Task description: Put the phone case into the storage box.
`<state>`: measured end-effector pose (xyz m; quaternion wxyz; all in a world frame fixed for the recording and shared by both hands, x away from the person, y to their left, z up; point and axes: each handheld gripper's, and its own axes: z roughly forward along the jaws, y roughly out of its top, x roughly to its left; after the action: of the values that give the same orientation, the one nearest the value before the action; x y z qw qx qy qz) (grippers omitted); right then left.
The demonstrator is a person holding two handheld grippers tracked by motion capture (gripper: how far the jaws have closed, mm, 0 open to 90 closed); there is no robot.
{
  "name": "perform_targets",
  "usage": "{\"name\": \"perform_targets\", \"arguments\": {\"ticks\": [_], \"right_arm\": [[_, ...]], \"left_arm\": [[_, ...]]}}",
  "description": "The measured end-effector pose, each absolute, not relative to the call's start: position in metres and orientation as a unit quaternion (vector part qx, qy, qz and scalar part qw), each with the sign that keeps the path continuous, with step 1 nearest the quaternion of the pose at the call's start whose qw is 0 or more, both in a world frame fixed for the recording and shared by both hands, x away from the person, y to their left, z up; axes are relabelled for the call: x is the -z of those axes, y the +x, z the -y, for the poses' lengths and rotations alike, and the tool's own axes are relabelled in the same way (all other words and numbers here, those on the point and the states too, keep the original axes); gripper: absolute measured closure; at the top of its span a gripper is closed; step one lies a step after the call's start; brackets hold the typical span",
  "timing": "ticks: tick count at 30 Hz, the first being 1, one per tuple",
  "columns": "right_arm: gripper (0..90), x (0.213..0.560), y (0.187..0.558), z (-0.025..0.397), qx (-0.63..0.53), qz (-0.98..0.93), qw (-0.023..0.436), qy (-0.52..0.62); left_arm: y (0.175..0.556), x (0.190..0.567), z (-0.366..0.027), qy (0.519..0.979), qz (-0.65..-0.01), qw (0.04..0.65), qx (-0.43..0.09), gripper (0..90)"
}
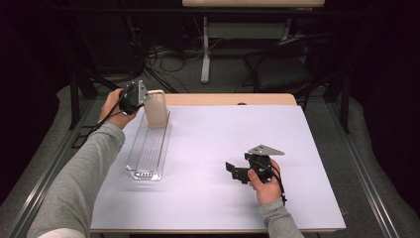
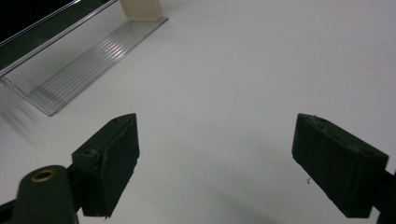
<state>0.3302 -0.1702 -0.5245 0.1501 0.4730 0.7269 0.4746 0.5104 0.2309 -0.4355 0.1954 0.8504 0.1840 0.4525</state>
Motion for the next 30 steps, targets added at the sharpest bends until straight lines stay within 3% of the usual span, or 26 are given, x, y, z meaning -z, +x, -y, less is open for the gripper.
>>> {"name": "perform_targets", "arguments": {"ticks": [30], "right_arm": [[14.5,0.5275,0.3309,0.1698,-0.471,-0.729,0.147,0.474]], "left_arm": [[0.5174,0.4394,-0.2332,0.853,-0.122,0.162,-0.481,80.5]]}}
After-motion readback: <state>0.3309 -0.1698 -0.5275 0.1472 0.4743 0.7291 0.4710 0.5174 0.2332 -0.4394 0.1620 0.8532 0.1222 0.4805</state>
